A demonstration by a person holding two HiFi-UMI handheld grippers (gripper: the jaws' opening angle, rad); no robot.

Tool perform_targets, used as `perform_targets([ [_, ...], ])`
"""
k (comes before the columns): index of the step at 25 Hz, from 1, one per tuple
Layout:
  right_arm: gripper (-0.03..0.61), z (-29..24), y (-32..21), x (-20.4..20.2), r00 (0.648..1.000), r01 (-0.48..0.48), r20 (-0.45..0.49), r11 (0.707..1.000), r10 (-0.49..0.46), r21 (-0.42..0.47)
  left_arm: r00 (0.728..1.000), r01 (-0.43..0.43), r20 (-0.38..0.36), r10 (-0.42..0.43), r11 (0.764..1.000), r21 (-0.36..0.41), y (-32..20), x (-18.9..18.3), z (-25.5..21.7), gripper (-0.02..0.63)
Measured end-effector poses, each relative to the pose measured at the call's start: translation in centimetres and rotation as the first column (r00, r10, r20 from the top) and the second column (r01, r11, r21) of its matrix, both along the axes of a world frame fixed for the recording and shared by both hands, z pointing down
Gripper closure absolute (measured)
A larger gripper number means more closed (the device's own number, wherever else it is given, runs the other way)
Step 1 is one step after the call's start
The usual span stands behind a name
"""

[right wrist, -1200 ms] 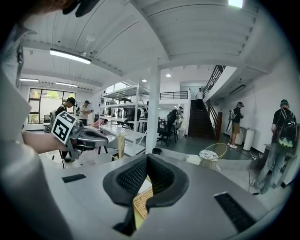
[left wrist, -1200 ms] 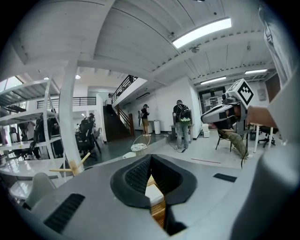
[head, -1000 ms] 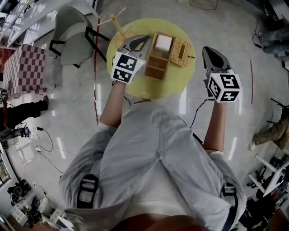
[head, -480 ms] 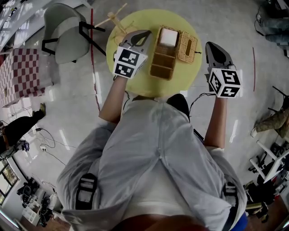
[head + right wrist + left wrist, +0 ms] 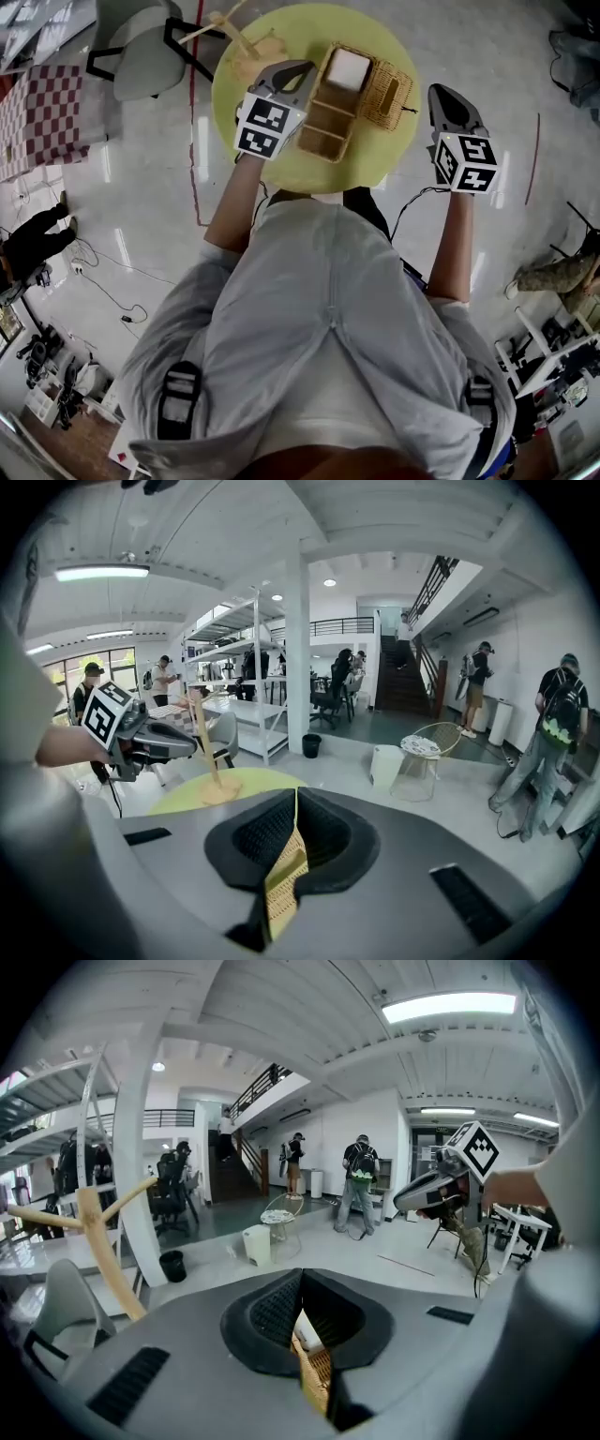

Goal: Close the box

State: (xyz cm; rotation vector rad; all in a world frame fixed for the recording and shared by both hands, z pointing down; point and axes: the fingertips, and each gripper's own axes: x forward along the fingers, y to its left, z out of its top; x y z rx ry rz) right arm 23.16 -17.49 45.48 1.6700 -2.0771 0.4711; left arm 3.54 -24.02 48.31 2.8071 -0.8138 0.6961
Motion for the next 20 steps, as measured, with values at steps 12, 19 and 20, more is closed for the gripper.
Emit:
perform_targets([
  [12,0.469,10.4,0.4,2.4,0.972,0.233,0.037,0.958,-0.23,-0.167,0.977,0.199,0.098,-0.192,0.978,-0.065,2.2,0.6,4.5,0.584],
  [19,0.462,16.8,2.4,2.5,0.947,0.32,0.116,0.903,-0.299,-0.288,0.962,0.255,0.129,-0.242,0.963,-0.09,3.4,1.5,6.8,0.584],
  [20,0.462,17.6,2.7,2.7,0.944,0.329,0.118,0.895,-0.307,-0.301,0.96,0.26,0.131,-0.248,0.961,-0.091,3.6,1.7,7.0,0.584],
])
